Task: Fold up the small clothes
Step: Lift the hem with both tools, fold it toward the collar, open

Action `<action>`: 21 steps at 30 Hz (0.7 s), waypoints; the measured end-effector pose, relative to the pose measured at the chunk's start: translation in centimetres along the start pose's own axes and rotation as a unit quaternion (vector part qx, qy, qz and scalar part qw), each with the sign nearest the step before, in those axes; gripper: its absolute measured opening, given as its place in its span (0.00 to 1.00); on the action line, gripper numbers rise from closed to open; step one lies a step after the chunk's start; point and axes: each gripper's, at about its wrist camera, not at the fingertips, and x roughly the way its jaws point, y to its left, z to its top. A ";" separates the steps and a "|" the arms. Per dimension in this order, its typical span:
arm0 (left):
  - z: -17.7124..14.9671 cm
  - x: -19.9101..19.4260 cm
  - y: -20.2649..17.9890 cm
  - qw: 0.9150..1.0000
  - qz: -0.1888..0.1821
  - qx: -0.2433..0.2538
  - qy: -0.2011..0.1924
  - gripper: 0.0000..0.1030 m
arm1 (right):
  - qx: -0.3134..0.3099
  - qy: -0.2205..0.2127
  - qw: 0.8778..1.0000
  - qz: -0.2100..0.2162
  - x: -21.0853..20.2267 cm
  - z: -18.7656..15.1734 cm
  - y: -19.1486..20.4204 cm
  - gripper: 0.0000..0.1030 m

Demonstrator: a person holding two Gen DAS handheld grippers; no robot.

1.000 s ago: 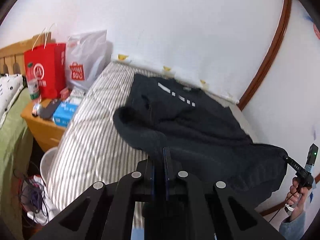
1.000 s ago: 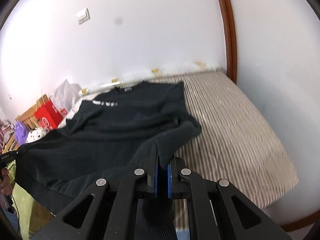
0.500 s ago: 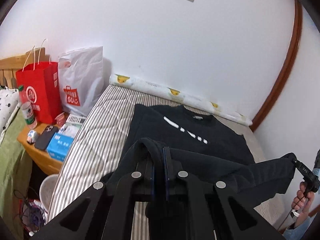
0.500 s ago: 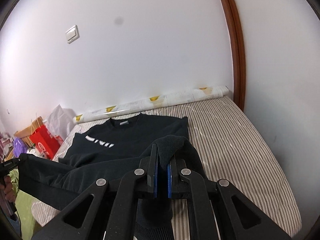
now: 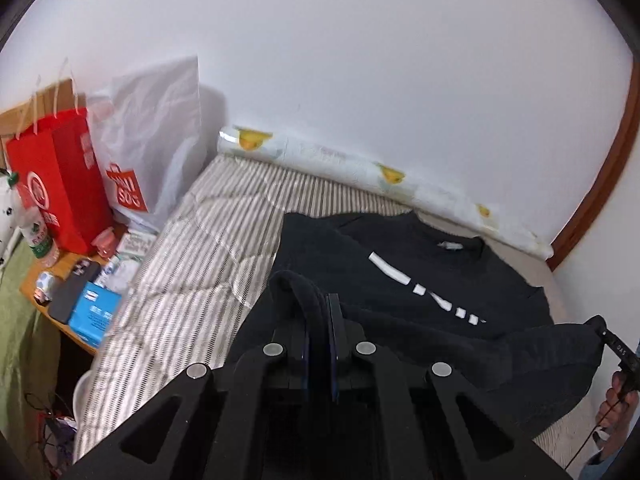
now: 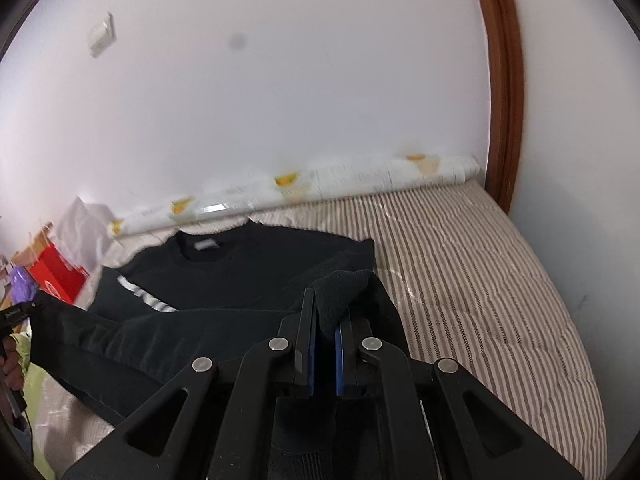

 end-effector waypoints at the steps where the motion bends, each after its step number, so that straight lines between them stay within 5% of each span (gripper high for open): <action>1: 0.0 0.6 0.0 1.000 0.001 0.003 0.004 0.07 | 0.000 0.007 1.000 -0.003 1.0 -0.1 -0.3 0.06; 10: 0.2 4.5 -0.1 0.999 0.024 0.012 0.026 0.07 | 0.002 0.062 0.998 -0.020 6.9 -1.9 -1.8 0.06; 17: 0.0 5.3 -0.3 0.999 0.036 0.011 0.039 0.09 | 0.004 0.080 0.996 -0.030 7.7 -2.5 -2.0 0.07; 21: -0.2 4.6 -0.6 0.998 0.047 0.017 0.045 0.12 | 0.008 0.088 0.996 -0.029 6.6 -2.6 -2.2 0.17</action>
